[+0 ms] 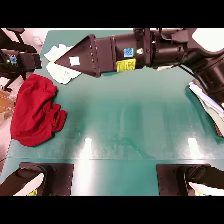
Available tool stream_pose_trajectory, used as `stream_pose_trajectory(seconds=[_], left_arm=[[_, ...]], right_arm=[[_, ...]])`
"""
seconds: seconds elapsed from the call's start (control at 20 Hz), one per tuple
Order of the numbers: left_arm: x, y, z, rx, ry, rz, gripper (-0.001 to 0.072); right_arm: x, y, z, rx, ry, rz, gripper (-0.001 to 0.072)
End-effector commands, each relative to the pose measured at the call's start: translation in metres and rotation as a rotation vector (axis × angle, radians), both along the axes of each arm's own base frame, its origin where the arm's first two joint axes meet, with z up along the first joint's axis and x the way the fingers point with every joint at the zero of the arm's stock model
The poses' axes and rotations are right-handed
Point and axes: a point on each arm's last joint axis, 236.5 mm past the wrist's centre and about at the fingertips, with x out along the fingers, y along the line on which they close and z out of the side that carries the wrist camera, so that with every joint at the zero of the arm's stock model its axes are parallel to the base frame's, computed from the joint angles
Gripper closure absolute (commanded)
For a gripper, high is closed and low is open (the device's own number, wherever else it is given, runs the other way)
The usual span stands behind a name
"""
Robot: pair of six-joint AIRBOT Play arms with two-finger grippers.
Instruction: Fold the shirts.
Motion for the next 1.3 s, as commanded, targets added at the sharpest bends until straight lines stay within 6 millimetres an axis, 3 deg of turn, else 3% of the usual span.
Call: stream_pose_trajectory(seconds=[0.0, 0.2, 0.3, 0.45, 0.55, 0.65, 0.75, 0.8, 0.85, 0.9, 0.95, 1.05, 1.15, 1.25], left_arm=[[-0.015, 0.015, -0.024, 0.014, 0.126, 0.072, 0.0682], [-0.029, 0.044, -0.064, 0.121, 0.253, 0.152, 0.0681], [-0.036, 0.058, -0.099, 0.152, 0.331, 0.212, 0.0681], [-0.059, 0.093, -0.164, 0.267, 0.471, 0.324, 0.0681], [-0.068, 0.102, -0.192, 0.234, 0.525, 0.376, 0.0681], [-0.067, 0.111, -0.206, 0.181, 0.525, 0.419, 0.0681], [-0.066, 0.136, -0.211, 0.175, 0.508, 0.484, 0.0681], [-0.066, 0.154, -0.215, 0.162, 0.496, 0.532, 0.0642], [-0.066, 0.166, -0.218, 0.126, 0.487, 0.579, 0.0290], [-0.066, 0.170, -0.224, 0.056, 0.496, 0.624, 0.0025], [-0.064, 0.170, -0.232, -0.006, 0.516, 0.646, 0.0055], [-0.067, 0.189, -0.242, 0.063, 0.546, 0.657, 0.0039], [-0.075, 0.220, -0.238, 0.233, 0.550, 0.665, 0.0025], [-0.075, 0.221, -0.241, 0.281, 0.566, 0.604, 0.0024]], right_arm=[[0.001, 0.000, -0.002, -0.007, -0.005, -0.003, 0.0690], [0.000, 0.000, -0.002, -0.009, -0.005, -0.001, 0.0690], [0.001, 0.000, -0.002, -0.009, -0.005, -0.001, 0.0690], [-0.006, -0.001, -0.006, -0.023, -0.004, 0.027, 0.0690], [-0.016, -0.003, -0.012, -0.049, -0.005, 0.070, 0.0690], [-0.017, -0.004, -0.018, -0.076, -0.018, 0.076, 0.0690], [-0.007, -0.005, -0.031, -0.127, -0.043, 0.040, 0.0690], [0.001, -0.008, -0.038, -0.158, -0.036, 0.011, 0.0671], [0.008, -0.010, -0.044, -0.187, -0.022, -0.015, 0.0532], [0.018, -0.015, -0.050, -0.214, -0.008, -0.046, 0.0317], [0.022, -0.017, -0.053, -0.225, -0.009, -0.059, 0.0212], [0.029, -0.021, -0.054, -0.229, -0.009, -0.075, 0.0202], [0.034, -0.024, -0.055, -0.235, -0.013, -0.092, 0.0202], [0.037, -0.025, -0.057, -0.244, -0.021, -0.101, 0.0202]])
